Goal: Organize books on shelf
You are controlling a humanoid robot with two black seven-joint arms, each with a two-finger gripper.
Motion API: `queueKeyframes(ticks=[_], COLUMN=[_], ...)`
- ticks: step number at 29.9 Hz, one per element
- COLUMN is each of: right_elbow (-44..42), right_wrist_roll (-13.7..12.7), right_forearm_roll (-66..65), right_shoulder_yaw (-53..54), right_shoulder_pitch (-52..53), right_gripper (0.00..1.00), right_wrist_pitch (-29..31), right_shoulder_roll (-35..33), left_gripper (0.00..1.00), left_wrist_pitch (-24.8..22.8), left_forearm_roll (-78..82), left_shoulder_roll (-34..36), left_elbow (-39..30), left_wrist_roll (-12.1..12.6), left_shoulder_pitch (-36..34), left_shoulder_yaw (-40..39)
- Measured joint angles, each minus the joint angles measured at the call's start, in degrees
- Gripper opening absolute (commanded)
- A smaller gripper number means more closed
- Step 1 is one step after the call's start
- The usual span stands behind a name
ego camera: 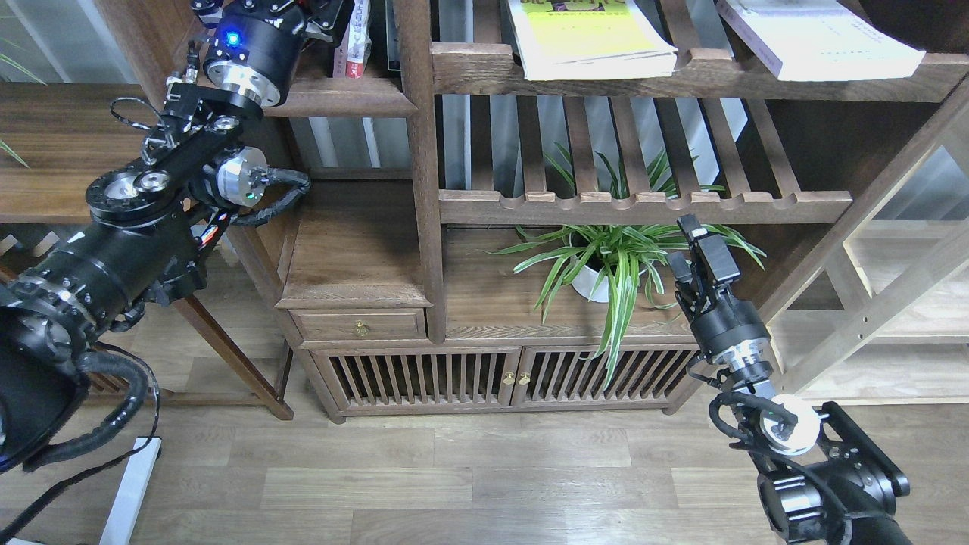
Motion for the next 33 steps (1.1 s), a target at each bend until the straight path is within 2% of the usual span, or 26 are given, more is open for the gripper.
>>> queueKeyframes(ticks=[4, 14, 25, 33], right_elbow=[0.0, -0.1, -0.1, -0.3], right_wrist_roll=[0.0, 0.0, 0.0, 0.0], right_forearm_roll=[-0.1, -0.2, -0.4, -0.4], right_shoulder_yaw=[0.0, -0.3, -0.8, -0.2], right_shoulder_pitch=[0.0, -0.1, -0.1, -0.2], right_gripper=[0.99, 0.99, 0.99, 0.99], right_wrist_pitch=[0.0, 0.0, 0.0, 0.0], right_shoulder_roll=[0.0, -0.1, -0.1, -0.4], left_gripper=[0.98, 0.99, 0.99, 0.99], left_wrist_pitch=[1.9, 2.1, 2.1, 1.7], left_forearm_roll=[0.0, 0.0, 0.1, 0.1], left_shoulder_roll=[1.8, 9.6, 11.1, 14.8], left_elbow=[-3.2, -12.7, -20.6, -28.9], left_wrist_roll=[0.0, 0.0, 0.0, 0.0], left_shoulder_pitch=[0.0, 2.4, 8.0, 11.1], left_shoulder_yaw=[-0.1, 0.9, 0.9, -0.1])
